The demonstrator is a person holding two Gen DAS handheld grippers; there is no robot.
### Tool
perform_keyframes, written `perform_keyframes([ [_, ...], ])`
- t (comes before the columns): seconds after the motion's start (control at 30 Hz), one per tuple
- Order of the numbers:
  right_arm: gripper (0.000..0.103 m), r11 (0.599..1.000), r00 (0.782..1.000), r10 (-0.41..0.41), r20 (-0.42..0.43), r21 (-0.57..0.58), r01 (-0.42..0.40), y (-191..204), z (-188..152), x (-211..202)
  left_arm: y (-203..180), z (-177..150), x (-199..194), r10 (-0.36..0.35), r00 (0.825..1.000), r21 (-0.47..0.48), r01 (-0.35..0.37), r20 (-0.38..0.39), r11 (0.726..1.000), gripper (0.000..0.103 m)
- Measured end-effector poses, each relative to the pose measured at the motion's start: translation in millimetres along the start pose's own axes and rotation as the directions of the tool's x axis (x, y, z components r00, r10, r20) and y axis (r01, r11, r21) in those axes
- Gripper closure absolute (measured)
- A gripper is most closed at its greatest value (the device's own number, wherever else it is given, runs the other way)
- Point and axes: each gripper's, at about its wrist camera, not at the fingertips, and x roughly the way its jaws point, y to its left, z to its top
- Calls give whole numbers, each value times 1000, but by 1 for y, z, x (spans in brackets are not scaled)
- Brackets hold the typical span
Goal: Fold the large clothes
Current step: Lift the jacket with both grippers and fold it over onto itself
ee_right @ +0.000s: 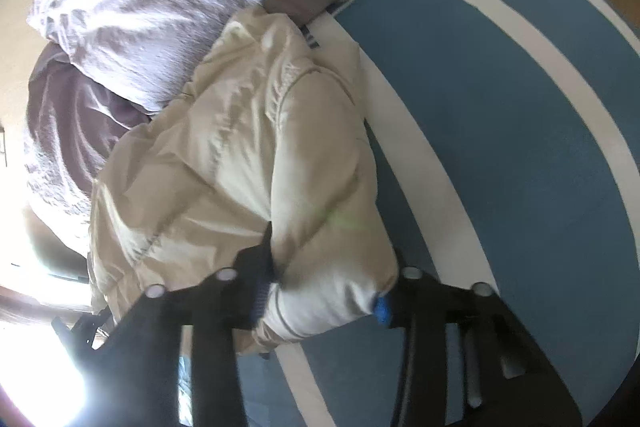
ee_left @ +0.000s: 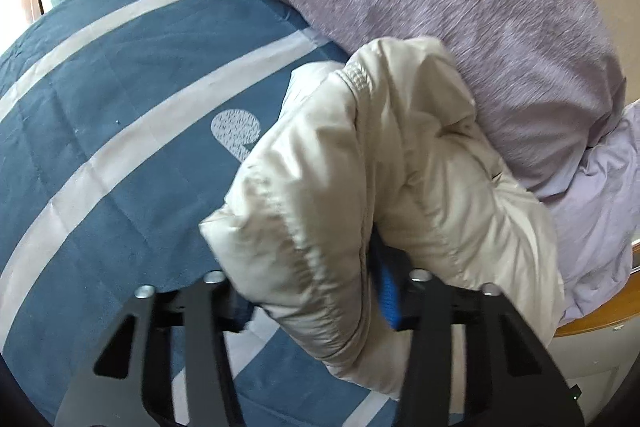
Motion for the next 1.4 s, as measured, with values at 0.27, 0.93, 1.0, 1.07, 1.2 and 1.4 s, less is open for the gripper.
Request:
perform_keyframes([
  [0.27,77,998,998,-14,59,-57,17,18,-13,-24,4,-2,-23,-39,999,41,38,32,998,74],
  [0.93,78,996,998,2,57,-86,3,4,-124,-67,92,-20,-99,-90,996,50,89,7,995,74],
  [1.0,77,997,998,6,58,-83,-1,1,-134,-70,101,-25,-104,-91,996,52,91,4,995,74],
  [1.07,77,996,998,7,57,-84,-2,-2,-145,-74,108,-30,-108,-92,996,52,91,2,994,74],
  [1.2,76,996,998,5,62,-89,0,-4,-153,-78,111,-34,-111,-81,997,65,81,1,995,73],
  [1.4,54,985,988,-102,114,-130,117,3,-152,-89,110,-33,-107,-39,999,66,38,6,997,63],
])
